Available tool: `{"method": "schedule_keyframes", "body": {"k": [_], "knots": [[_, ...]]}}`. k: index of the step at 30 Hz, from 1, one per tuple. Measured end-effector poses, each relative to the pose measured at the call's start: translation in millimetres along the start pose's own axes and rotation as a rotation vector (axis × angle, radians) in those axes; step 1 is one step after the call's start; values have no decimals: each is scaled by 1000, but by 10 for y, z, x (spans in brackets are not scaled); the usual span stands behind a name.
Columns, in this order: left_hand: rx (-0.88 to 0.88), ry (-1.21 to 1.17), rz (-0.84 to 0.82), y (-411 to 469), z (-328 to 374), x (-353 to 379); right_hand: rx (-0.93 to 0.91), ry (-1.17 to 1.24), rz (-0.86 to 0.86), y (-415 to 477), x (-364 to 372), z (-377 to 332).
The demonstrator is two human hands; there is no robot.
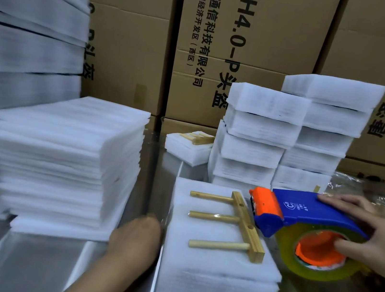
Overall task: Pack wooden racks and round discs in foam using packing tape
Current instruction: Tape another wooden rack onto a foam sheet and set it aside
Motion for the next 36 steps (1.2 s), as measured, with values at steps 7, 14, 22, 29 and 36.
{"method": "schedule_keyframes", "body": {"k": [7,14,22,29,36], "knots": [[24,76,8,-2,34,5,94,172,-24,-67,121,-37],[100,-136,456,73,132,-628,152,282,-47,-139,195,-180],[544,-70,-163,56,1067,-198,207,287,-121,-122,170,-187],[505,-52,-156,127,1009,-90,187,242,-184,-140,79,-208],[510,-61,-160,103,998,-112,148,229,-213,-98,-23,-235]]}}
Point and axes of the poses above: each hand's wrist, its own y-axis towards the middle knuckle, its own x-axis out of the palm, z = x × y, the point moved 3 cm from there along y, towards the middle knuckle
